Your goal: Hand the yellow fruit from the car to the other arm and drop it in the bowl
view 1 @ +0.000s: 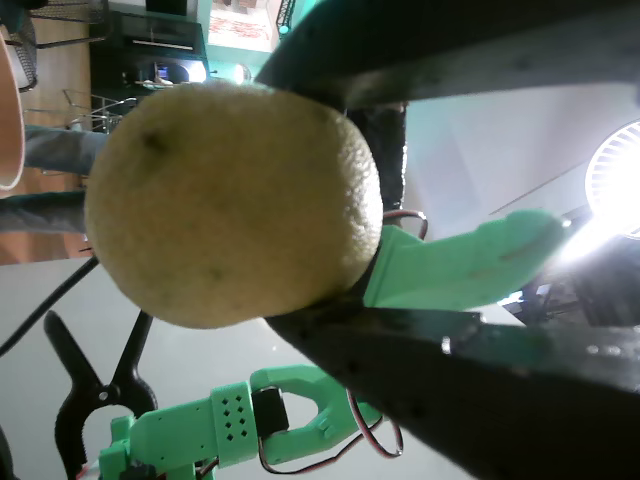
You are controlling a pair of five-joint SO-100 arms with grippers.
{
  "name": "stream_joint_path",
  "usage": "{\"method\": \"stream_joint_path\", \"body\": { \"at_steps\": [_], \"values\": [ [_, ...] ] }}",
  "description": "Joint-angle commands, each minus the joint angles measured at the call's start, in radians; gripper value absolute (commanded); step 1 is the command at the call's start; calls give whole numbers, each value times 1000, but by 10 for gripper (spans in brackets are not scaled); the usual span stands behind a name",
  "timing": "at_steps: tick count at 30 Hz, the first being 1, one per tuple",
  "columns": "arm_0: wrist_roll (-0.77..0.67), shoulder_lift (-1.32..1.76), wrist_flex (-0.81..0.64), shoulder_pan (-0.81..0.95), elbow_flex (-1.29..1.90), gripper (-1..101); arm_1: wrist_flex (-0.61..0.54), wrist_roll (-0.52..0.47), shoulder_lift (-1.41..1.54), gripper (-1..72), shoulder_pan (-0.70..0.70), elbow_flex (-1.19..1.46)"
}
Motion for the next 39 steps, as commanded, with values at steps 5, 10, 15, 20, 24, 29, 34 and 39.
{"method": "stream_joint_path", "body": {
  "at_steps": [5,10,15,20,24,29,34,39],
  "values": [
    [-3,8,-17,-3,2,1,0,17,-5,382,-28,-58],
    [-3,8,-17,-2,2,1,49,-15,-17,241,-35,-63],
    [-3,8,-17,-3,2,1,97,-44,-23,54,-61,-78],
    [-3,8,-15,-3,2,1,124,-43,-20,1,-74,-95],
    [-3,8,-11,-5,2,1,126,-41,-17,1,-74,-94],
    [-2,8,-11,-6,2,1,121,-48,-14,1,-69,-87],
    [-2,8,-11,-6,2,300,120,-49,-9,1,-64,-86],
    [0,9,-12,-6,2,536,115,-52,-8,1,-60,-86]
  ]
}}
